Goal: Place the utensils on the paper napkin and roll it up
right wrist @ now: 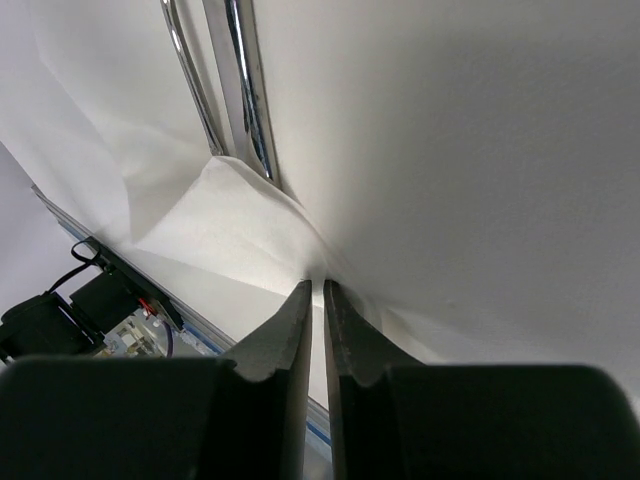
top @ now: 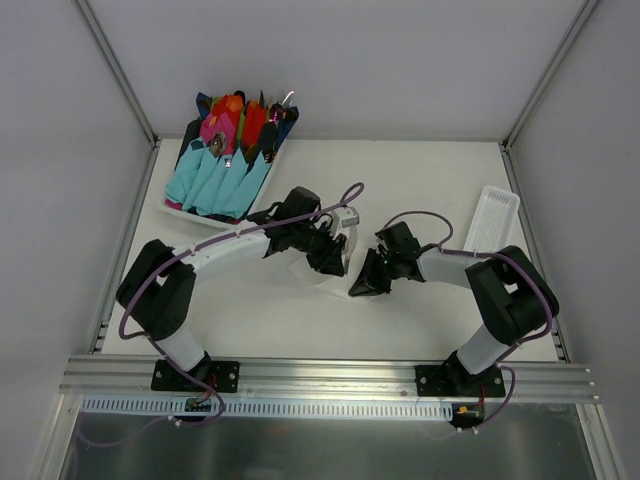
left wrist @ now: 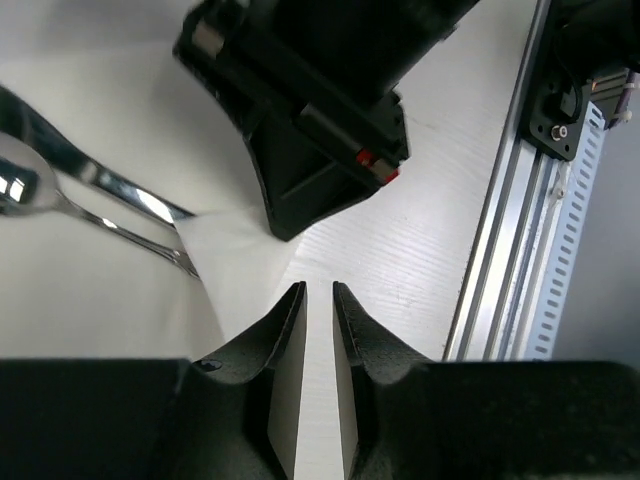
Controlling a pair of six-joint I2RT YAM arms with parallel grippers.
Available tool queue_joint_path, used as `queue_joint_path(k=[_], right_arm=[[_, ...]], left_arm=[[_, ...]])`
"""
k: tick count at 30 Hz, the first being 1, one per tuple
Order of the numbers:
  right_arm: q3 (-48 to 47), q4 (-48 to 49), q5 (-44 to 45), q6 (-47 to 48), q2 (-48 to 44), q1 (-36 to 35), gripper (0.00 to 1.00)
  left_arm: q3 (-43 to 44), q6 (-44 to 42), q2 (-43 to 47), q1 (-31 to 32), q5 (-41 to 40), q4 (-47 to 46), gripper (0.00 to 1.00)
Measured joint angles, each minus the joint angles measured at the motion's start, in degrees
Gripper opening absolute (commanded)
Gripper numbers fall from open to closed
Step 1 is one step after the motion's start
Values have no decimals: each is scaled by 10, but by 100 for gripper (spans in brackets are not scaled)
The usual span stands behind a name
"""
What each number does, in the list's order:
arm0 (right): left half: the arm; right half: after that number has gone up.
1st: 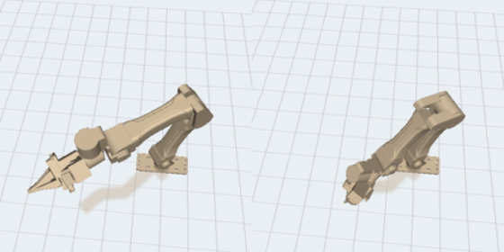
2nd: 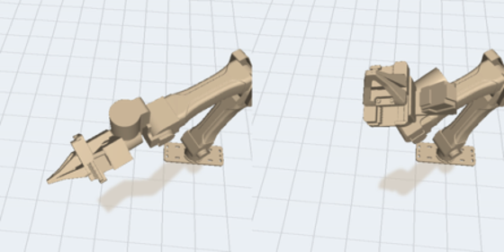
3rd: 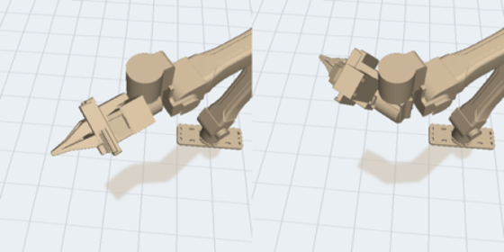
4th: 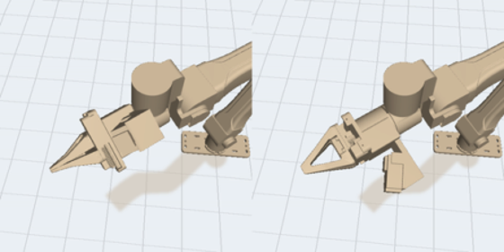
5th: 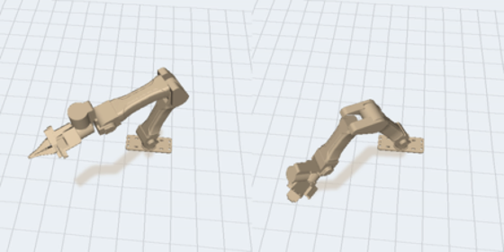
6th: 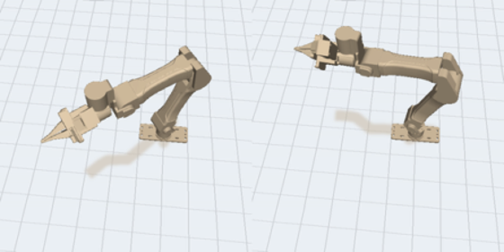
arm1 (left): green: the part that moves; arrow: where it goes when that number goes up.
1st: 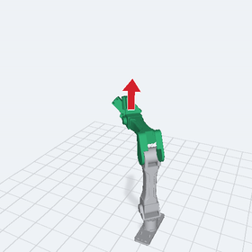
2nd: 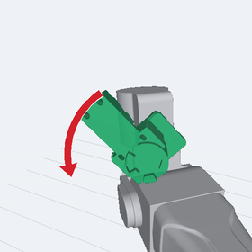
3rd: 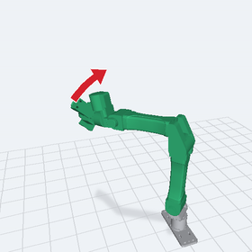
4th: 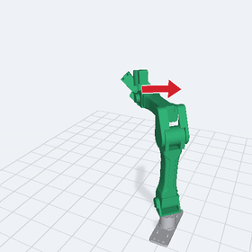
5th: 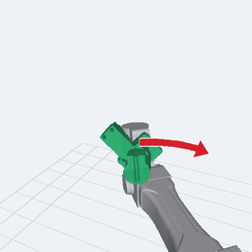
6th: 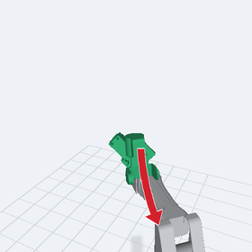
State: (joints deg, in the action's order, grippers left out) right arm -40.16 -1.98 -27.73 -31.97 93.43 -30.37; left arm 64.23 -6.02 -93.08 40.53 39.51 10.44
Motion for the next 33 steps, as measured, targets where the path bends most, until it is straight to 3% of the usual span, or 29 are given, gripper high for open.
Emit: queue_joint_path(k=[16,33], right_arm=[[-18,-28,5,27,6,-2,12],[-37,-66,14,62,9,4,11]], left_arm=[[-7,143,-147,3,-15,-11,13],[-8,161,-150,-24,-41,-16,11]])
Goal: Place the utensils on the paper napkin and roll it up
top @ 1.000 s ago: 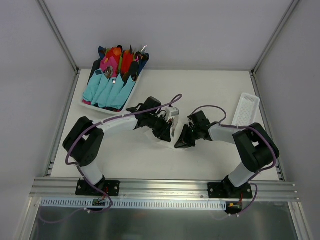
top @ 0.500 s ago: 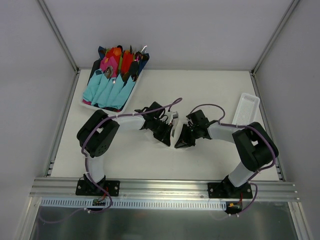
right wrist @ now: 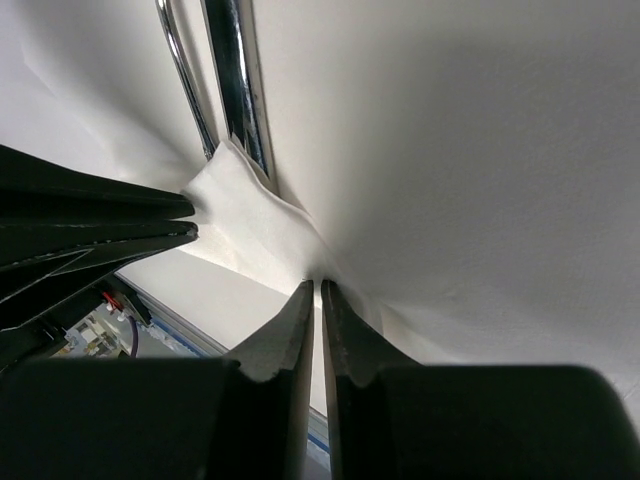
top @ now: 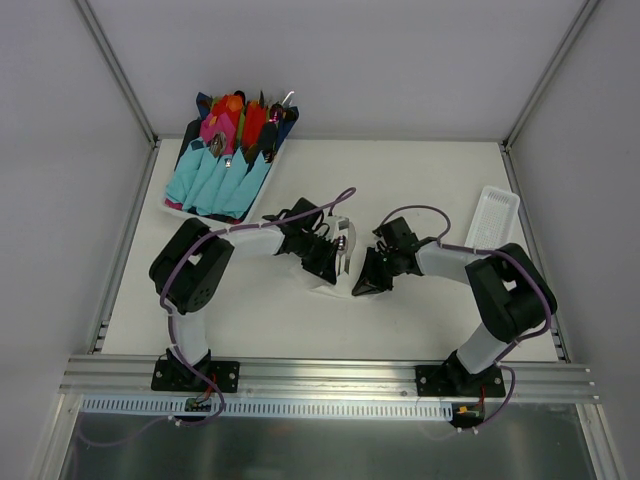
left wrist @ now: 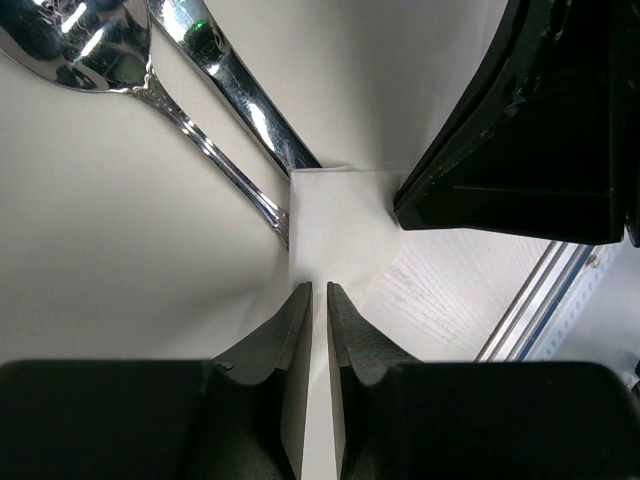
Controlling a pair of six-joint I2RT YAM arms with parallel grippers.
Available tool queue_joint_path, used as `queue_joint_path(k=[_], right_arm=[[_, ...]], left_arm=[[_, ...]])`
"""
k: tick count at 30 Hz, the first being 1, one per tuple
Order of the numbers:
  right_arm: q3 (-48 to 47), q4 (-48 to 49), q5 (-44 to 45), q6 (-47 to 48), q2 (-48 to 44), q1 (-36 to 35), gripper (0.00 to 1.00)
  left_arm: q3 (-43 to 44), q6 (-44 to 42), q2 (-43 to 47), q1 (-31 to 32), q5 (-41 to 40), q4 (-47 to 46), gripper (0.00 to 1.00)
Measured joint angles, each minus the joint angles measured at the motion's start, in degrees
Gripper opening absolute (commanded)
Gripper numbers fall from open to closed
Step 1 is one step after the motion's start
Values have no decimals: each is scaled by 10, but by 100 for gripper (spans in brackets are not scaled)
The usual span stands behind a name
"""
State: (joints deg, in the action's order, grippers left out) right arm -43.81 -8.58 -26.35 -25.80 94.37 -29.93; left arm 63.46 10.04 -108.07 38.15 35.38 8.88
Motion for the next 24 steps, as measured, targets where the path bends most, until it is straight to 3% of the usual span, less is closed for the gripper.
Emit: queue_joint_path(k=[17,24], right_arm=[[-11,-21,3,20,2,3,13],[-32,-57,17,48,2,3,16]], left_arm=[[0,-4,-14,0,-24,3,0],[14,0,-27,0,-17,9,0]])
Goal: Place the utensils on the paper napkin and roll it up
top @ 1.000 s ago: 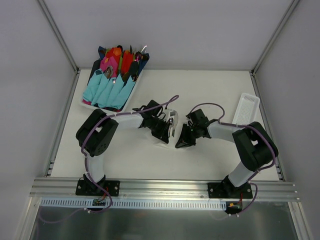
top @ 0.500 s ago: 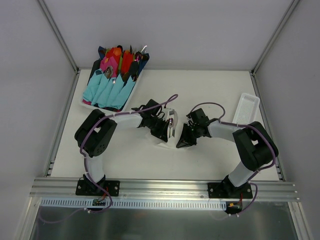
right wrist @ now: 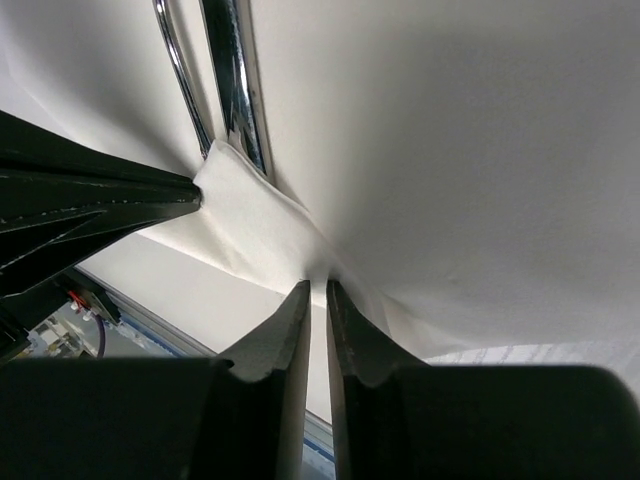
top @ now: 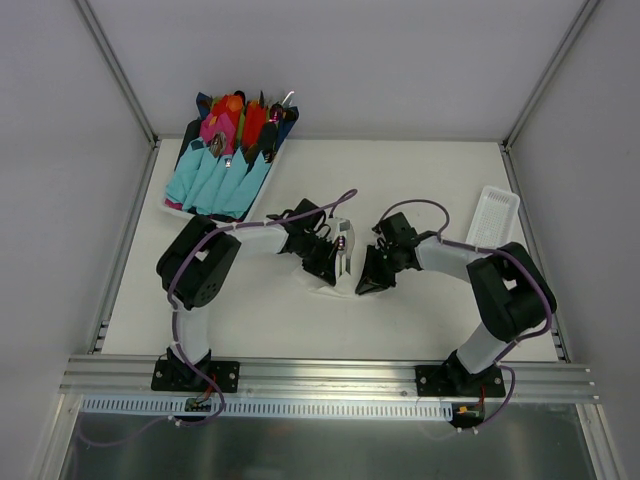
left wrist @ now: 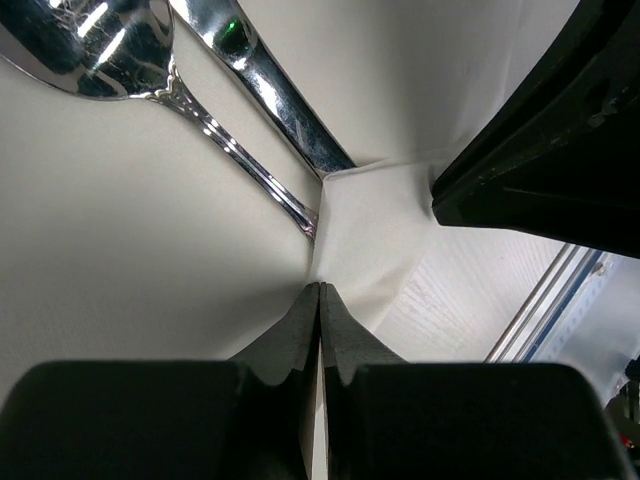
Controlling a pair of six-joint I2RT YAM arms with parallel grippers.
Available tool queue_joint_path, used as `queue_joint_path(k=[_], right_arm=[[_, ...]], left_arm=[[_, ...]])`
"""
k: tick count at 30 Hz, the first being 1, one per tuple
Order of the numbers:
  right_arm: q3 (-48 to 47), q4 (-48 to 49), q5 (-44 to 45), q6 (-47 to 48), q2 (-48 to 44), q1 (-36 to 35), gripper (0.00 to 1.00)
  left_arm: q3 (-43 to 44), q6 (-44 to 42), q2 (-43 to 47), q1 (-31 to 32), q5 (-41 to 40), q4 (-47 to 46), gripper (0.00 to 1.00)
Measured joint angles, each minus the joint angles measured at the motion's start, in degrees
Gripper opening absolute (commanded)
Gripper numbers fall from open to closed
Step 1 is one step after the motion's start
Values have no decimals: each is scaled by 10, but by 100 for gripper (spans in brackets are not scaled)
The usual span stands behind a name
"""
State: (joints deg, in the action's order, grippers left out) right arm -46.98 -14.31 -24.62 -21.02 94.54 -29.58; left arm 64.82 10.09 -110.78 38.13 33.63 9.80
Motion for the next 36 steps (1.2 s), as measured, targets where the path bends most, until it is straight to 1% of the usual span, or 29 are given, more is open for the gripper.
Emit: queue_joint_path(k=[7,13,17,24,30,36], right_arm=[[-13,-27,0,14,-27,1,17],[-27,-16,-15,10,-42,0,17],[-27,-12,-18,6,-29,-4,16],[-27,-4,-15,4,24,-10,15],[-27,0,-15,0,30,-9,13],[-27,2,-16,-4,33,-9,13]], left_arm=[[9,9,-8,-3,9,7,0],[12,9,-10,-3,9,13,0],[13,9,-10,-4,9,13,0],[14,9,-10,-4,9,15,0],[13,5,-9,-4,9,15,0],[0,-21,27,-4,5,23,6]])
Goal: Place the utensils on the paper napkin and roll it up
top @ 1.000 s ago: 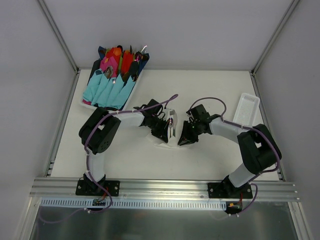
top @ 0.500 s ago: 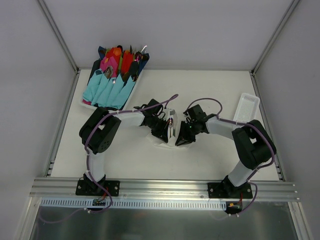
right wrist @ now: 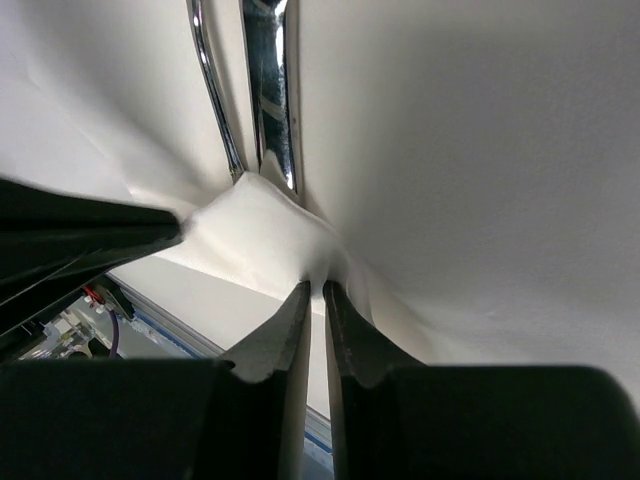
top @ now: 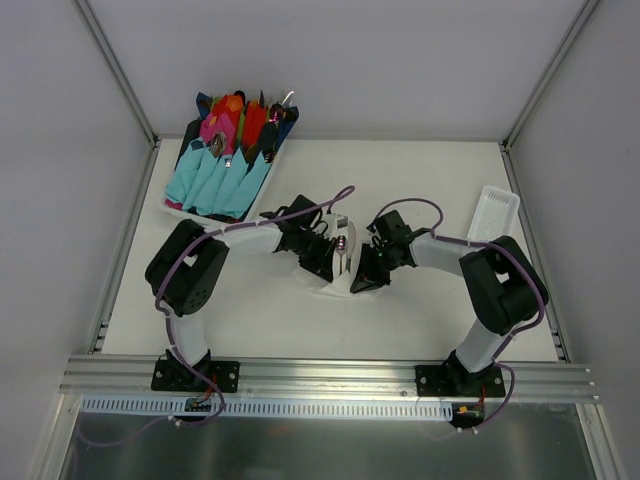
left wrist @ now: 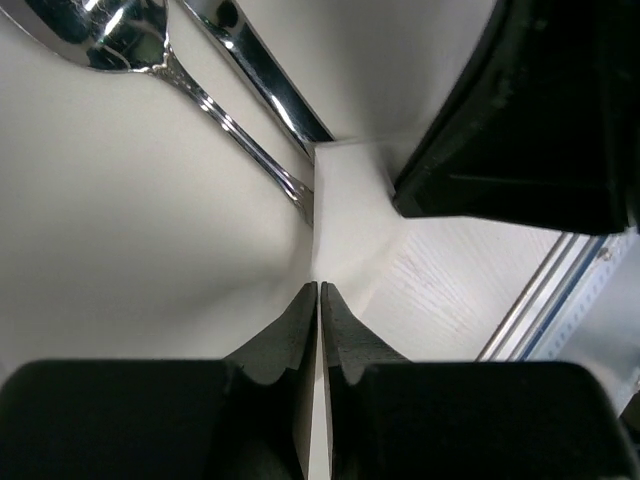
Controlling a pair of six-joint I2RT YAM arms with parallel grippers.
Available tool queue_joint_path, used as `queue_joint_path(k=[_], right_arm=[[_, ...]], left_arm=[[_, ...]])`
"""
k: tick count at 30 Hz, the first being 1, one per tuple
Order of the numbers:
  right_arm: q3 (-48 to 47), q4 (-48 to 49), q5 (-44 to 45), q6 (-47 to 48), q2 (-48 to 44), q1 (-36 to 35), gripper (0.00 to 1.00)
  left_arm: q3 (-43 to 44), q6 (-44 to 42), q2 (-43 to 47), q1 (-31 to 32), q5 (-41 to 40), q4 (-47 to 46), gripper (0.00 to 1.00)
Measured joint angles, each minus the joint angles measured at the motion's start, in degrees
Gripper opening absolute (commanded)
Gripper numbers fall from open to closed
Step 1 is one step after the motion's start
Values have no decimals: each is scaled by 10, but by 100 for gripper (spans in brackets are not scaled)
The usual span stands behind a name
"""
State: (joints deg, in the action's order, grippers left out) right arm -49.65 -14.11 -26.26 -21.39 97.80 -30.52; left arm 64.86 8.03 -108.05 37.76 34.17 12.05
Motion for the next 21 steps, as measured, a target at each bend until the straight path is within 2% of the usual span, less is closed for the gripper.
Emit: queue_joint_path(k=[5,9,15,21], right_arm=[[0,0,0,0,0,0,13],[0,0,0,0,0,0,13],[0,0,0,0,0,0,13],[0,0,0,0,1,0,13]], left_arm=[[-9,-12,72,1,1,8,7],[-10,-12,96,6,12,7,7],[-11,-7,77,25,19,14,6],[-10,8,12,31,18,15,4]])
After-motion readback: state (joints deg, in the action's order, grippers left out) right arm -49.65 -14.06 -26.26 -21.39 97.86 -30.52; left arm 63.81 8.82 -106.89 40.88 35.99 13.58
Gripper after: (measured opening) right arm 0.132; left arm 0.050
